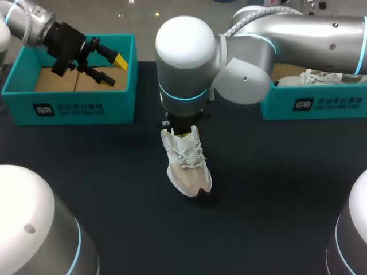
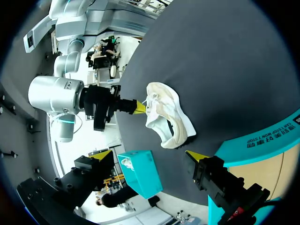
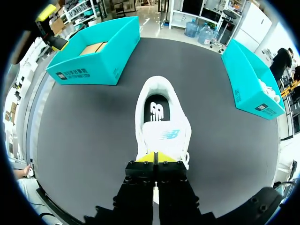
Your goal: Take the shoe out of the shoebox, open the shoe tongue, remove and reinsert the insole, then place the shoe into the shoebox
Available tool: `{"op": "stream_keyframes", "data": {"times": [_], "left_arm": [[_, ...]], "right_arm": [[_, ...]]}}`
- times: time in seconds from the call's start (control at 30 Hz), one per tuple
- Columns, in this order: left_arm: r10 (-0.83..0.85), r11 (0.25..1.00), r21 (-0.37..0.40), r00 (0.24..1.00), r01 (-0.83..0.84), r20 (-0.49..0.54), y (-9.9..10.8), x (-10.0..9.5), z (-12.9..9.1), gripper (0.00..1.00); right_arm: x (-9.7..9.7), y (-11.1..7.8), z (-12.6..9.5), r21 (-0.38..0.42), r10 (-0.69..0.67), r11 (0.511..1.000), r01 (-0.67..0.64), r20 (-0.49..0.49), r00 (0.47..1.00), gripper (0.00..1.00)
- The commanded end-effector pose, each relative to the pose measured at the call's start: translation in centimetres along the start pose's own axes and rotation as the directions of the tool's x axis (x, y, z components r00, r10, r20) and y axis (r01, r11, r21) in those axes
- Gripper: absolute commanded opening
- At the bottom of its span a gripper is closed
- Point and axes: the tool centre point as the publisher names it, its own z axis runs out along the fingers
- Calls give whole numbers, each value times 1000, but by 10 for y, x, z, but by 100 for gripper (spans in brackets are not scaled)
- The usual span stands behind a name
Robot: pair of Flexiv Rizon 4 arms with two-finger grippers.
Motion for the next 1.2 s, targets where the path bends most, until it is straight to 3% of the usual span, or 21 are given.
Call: {"op": "stream_keyframes", "data": {"times": [0.03, 0.33, 0.67, 0.87, 1.2], "left_arm": [[1, 1000, 1, 1000, -1, -3, 0, 0, 0, 100], [1, 1000, 1, 1000, -1, -3, 0, 0, 0, 100], [1, 1000, 1, 1000, -1, -3, 0, 0, 0, 100], [1, 1000, 1, 1000, -1, -3, 0, 0, 0, 100], [1, 1000, 1, 1000, -1, -3, 0, 0, 0, 100]], "right_arm": [[10, 5, 20, 5, -4, 1000, 4, -11, 1000, 0], [7, 9, 37, 15, -7, 1000, 7, -4, 1000, 0], [-19, 18, 2, -36, 18, 999, -17, 50, 999, 0], [-29, 26, 18, -25, 28, 999, -27, 37, 999, 0], [-20, 31, 50, 27, 0, 1000, 0, 15, 1000, 0]]}}
